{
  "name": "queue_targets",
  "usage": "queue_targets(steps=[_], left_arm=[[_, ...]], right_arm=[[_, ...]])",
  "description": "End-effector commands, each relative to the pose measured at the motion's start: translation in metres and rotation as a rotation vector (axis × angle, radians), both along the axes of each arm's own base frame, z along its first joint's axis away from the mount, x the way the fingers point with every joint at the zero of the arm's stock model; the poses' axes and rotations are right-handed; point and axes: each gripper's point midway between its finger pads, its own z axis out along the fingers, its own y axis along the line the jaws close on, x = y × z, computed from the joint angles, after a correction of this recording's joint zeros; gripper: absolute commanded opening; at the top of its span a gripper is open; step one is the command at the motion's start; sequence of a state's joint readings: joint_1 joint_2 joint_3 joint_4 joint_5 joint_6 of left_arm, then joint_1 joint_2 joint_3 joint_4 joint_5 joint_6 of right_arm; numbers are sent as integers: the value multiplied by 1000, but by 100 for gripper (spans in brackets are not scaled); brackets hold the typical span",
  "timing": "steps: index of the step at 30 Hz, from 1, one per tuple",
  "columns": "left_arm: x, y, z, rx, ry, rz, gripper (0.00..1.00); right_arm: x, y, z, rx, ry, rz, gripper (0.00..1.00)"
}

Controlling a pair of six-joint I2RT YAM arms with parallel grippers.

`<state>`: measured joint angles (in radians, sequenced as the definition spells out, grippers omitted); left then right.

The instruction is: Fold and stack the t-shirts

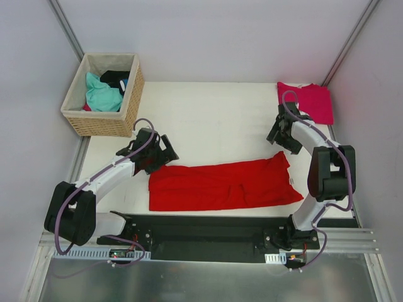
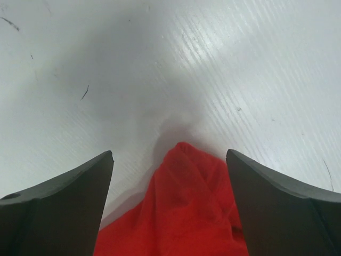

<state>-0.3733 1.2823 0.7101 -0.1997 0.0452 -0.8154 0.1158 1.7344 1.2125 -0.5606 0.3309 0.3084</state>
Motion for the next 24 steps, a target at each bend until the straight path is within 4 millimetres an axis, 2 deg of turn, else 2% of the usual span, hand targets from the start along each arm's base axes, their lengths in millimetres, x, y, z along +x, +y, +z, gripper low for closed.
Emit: queue_targets(steps=[1,7,8,10,11,15,17,24], left_arm=[[6,-5,7,3,-16,-23,99],[7,-4,7,7,-15,-19,99],[6,-4,6,8,-12,-19,99],[6,-3,4,12,-9,-17,99],[5,-3,4,10,-7,-14,99],[6,-3,4,14,-8,-15,99],[6,-3,3,14,-7,-16,99],[8,-3,4,19,-11,-17,99]], right_arm=[[1,2,6,37,-24,4,90],[-2,4,-1,46,-3,3,78],[-3,4,-4,44,3,4,69],[-4,4,-6,47,14,1,60],[-5,4,-8,47,21,1,49],[-8,2,-10,41,34,-14,28],[-9,2,-11,38,39,-16,24],[-19,-2,-14,22,64,-25,26]])
